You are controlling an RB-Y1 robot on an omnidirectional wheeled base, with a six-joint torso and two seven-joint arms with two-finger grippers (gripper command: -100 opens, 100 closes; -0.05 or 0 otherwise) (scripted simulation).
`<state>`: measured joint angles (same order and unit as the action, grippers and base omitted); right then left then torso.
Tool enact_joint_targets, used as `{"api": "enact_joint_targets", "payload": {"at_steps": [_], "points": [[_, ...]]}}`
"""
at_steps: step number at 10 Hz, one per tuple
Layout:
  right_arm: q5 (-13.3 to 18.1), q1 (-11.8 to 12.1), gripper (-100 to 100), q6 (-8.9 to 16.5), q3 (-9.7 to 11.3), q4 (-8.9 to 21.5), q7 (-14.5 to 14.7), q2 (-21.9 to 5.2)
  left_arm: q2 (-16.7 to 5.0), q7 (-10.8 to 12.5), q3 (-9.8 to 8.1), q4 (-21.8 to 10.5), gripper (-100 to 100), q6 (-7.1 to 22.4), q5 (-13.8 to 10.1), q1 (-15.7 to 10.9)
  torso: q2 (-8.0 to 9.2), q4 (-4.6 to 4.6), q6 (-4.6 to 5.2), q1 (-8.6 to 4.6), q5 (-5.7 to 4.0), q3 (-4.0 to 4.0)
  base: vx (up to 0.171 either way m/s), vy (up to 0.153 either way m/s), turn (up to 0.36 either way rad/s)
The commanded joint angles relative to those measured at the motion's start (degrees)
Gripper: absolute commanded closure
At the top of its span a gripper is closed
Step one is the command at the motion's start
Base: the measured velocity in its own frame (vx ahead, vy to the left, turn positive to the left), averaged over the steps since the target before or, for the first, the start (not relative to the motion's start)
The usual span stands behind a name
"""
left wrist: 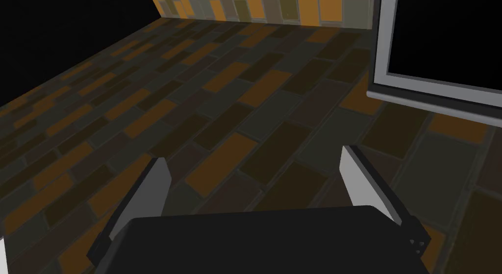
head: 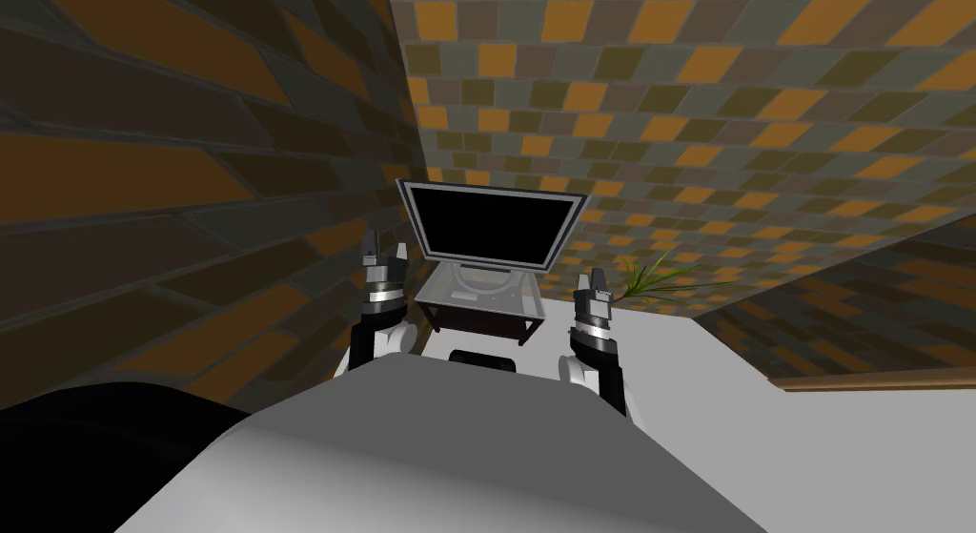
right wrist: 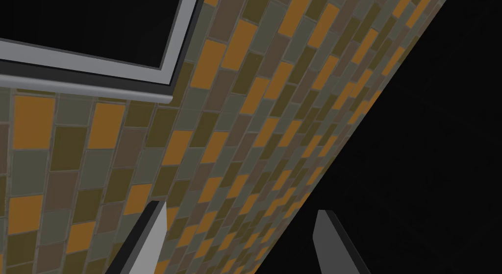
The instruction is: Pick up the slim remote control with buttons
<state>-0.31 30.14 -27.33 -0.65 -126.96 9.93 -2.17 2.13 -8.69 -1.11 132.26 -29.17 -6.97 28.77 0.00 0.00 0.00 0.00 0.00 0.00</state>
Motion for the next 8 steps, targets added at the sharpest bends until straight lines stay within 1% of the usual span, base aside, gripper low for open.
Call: {"api": "enact_joint_targets", "payload": {"at_steps": [1, 3, 4, 6, 8], "points": [[0.00, 0.00, 0, 0.00, 0.00, 0.00, 0.00, 0.00, -2.11, 0.23, -0.64, -1.41, -100, 1.61, -0.64, -0.14, 0.00, 0.00, 0.00, 0.00, 0.00, 0.00, 0.002, -0.001, -0.027], [0.00, 0.00, 0, 0.00, 0.00, 0.00, 0.00, 0.00, -4.49, 0.58, -1.56, -3.54, -100, 4.00, -1.59, -0.38, -0.01, -0.01, 0.00, 0.03, 0.01, -0.01, 0.003, 0.000, -0.043], [0.00, 0.00, 0, 0.00, 0.00, 0.00, 0.00, 0.00, -4.49, 0.58, -1.56, -3.54, -100, 4.00, -1.59, -0.38, -0.01, 0.00, 0.00, 0.02, 0.01, -0.01, 0.000, 0.000, 0.000], [0.00, 0.00, 0, 0.00, 0.00, 0.00, 0.00, 0.00, -7.15, 1.04, -2.77, -6.57, -100, 7.28, -2.93, -0.82, -0.02, -0.01, 0.01, 0.03, 0.01, -0.01, 0.002, -0.001, -0.048], [0.00, 0.00, 0, 0.00, 0.00, 0.00, 0.00, 0.00, -9.97, 1.61, -4.21, -10.40, -100, 10.88, -4.61, -1.50, -0.02, -0.01, 0.00, 0.03, 0.01, -0.02, 0.007, -0.003, -0.091]]}}
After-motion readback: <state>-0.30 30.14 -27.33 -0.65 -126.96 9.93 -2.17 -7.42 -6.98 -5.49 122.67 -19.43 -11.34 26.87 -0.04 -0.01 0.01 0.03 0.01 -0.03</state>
